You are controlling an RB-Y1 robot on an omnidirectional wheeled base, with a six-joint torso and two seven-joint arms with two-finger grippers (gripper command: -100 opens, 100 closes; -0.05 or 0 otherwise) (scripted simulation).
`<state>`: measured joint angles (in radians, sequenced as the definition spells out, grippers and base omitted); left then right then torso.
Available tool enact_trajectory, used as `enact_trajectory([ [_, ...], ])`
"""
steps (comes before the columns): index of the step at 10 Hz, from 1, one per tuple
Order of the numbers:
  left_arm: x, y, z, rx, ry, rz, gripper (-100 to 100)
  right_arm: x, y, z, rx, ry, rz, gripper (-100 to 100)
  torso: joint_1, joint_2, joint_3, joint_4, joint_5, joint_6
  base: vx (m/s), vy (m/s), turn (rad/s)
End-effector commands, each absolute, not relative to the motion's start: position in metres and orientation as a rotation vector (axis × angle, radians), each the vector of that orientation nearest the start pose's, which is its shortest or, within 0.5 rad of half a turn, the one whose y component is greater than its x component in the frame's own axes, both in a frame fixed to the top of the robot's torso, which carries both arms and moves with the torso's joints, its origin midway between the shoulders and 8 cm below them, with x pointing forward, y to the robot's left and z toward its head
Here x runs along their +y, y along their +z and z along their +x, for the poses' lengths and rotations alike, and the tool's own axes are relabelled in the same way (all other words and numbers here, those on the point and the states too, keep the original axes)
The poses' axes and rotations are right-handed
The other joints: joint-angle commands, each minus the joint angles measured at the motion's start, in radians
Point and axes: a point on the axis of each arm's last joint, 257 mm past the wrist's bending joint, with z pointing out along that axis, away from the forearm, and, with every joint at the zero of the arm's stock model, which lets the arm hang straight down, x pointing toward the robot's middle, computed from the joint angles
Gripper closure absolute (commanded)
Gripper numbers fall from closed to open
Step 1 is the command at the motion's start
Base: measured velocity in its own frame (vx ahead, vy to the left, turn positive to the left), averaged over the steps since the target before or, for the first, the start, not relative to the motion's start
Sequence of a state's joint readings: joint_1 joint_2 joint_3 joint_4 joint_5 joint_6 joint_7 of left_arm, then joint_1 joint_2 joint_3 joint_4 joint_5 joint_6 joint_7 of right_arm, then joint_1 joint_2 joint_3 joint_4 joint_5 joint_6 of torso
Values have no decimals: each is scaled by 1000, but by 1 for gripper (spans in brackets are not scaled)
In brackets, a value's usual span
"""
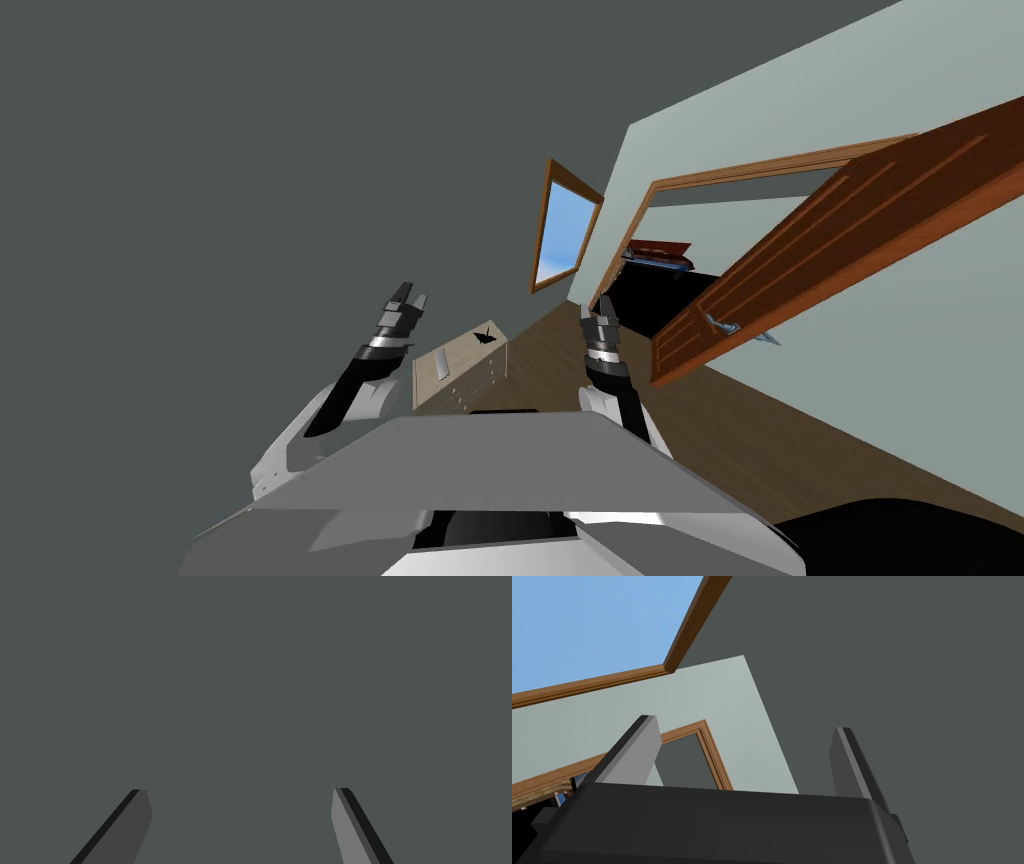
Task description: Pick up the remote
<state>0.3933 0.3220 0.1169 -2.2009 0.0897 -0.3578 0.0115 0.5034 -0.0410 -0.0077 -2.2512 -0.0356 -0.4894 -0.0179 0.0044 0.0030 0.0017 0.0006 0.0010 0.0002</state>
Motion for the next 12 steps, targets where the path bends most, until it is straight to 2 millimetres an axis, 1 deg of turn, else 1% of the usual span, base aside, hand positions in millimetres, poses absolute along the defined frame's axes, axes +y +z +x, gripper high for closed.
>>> enact_trajectory([
  [1, 310, 3, 399, 917, -1196, -571, -100, -285, 9, 350, 647, 1323, 692, 0, 0, 0, 0, 0, 0, 0, -45, 48, -52],
  [2, 320, -13, 409, 968, -1157, -594, -100, -285, 9, 350, 647, 1323, 692, 0, 0, 0, 0, 0, 0, -1, -36, 45, -140],
  [4, 342, -42, 426, 1065, -1076, -636, -100, -285, 9, 350, 647, 1323, 692, 0, 0, -1, 0, 0, 0, 0, -47, 59, -295],
  [5, 344, -47, 428, 1075, -1068, -649, -100, -285, 9, 350, 647, 1323, 692, 0, 1, -1, 0, 0, 0, 0, -39, 49, -74],
  [7, 373, -83, 442, 1175, -976, -707, -100, -285, 9, 350, 647, 1323, 692, 0, -1, -2, -1, 0, 0, 0, -38, 46, -276],
  [8, 374, -87, 443, 1185, -968, -719, -100, -285, 9, 350, 647, 1323, 692, 0, 0, -1, -1, 0, 0, 0, -44, 53, -88],
  [9, 390, -107, 448, 1238, -917, -756, -100, -285, 9, 350, 647, 1323, 692, 0, 0, -1, -1, 0, 0, -1, -37, 44, -253],
  [10, 391, -109, 448, 1241, -915, -759, -100, -285, 9, 350, 647, 1323, 692, 0, 0, -1, -1, 0, 0, 0, -24, 41, -88],
  [11, 407, -130, 451, 1292, -864, -798, -100, -285, 9, 350, 647, 1323, 692, 0, -1, -2, -1, 0, 0, -1, -21, 40, -204],
  [12, 408, -132, 452, 1298, -860, -804, -100, -285, 9, 350, 647, 1323, 692, 0, 0, -3, -2, -1, 0, 0, -21, 37, -116],
])
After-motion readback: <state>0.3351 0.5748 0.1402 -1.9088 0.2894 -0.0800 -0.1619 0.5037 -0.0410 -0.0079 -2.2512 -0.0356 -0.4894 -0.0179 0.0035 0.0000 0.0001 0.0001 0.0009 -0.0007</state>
